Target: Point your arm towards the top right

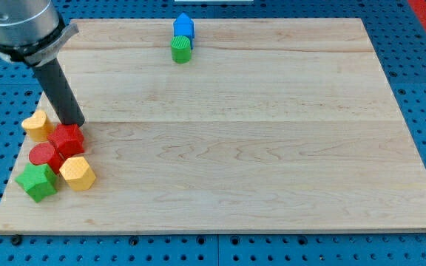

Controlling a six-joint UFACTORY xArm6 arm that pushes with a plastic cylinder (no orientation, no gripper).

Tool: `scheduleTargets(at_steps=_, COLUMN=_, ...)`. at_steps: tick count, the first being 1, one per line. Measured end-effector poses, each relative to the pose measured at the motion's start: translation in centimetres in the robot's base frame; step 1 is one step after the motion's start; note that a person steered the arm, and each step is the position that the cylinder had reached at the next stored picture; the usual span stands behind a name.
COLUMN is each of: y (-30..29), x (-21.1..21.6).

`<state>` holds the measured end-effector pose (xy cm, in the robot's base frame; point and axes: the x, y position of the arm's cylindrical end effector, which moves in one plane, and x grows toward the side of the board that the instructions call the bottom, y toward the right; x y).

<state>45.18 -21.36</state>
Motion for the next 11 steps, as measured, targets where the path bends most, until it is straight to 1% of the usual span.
scheduleTargets(at_steps=1, y=-2.3, x=-3.6)
scheduleTargets(at_steps=2, y=-8.9, x=-3.7)
scheduleTargets(at_steps=3, y=-6.1, x=1.9)
scheduleTargets(at_steps=4, y=-7.0, x=0.5)
scheduleTargets(at_steps=5, y=-5.5, x=-4.9)
scheduleTargets(at_steps=6, y=5.8, x=-8.2)
scheduleTargets(at_steps=7, y=17.4, x=-9.1)
scheduleTargets(at_steps=8, y=28.4, x=-10.9)
scheduleTargets(at_steps=9, y=36.0, x=-18.9)
scheduleTargets(at_steps=10, y=36.8, x=-26.0)
scheduleTargets(at_steps=11, y=26.7, x=-25.9)
